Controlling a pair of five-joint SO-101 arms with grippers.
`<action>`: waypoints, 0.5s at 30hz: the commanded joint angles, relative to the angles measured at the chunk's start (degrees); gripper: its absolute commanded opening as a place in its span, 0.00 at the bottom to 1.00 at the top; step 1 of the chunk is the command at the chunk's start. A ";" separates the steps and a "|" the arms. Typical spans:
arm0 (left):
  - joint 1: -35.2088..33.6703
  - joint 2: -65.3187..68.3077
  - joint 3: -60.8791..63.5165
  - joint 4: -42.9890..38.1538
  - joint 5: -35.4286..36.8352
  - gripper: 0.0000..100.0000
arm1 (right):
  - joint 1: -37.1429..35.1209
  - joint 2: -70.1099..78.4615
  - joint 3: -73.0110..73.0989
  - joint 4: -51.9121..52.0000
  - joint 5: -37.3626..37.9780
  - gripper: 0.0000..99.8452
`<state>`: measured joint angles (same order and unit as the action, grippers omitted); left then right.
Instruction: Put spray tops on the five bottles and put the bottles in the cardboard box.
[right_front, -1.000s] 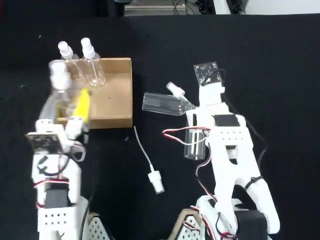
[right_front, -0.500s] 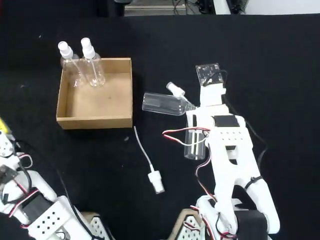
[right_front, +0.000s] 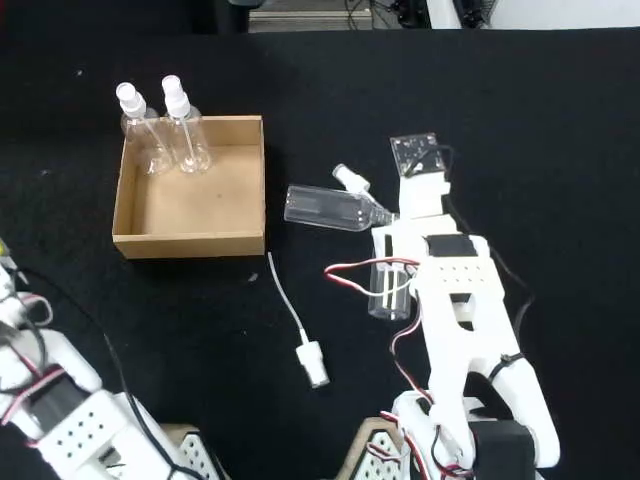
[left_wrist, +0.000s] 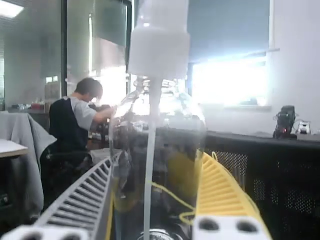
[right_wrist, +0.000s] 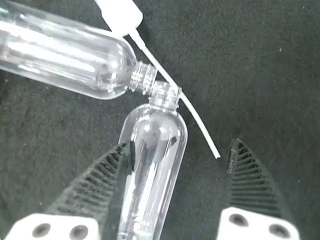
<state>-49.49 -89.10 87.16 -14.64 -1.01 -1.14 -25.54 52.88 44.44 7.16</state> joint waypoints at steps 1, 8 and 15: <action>-0.75 14.86 -10.95 -1.49 0.18 0.03 | 0.00 -3.47 -0.48 -1.49 -0.53 0.27; -3.74 34.99 -11.12 -26.46 0.18 0.03 | 0.00 -3.47 -0.57 -1.49 -0.53 0.27; -4.53 52.92 -10.77 -40.53 0.18 0.03 | 0.00 -3.47 -0.57 -1.49 -0.53 0.27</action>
<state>-53.45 -43.82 78.81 -48.04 -1.01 -1.14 -25.54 52.88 44.44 7.16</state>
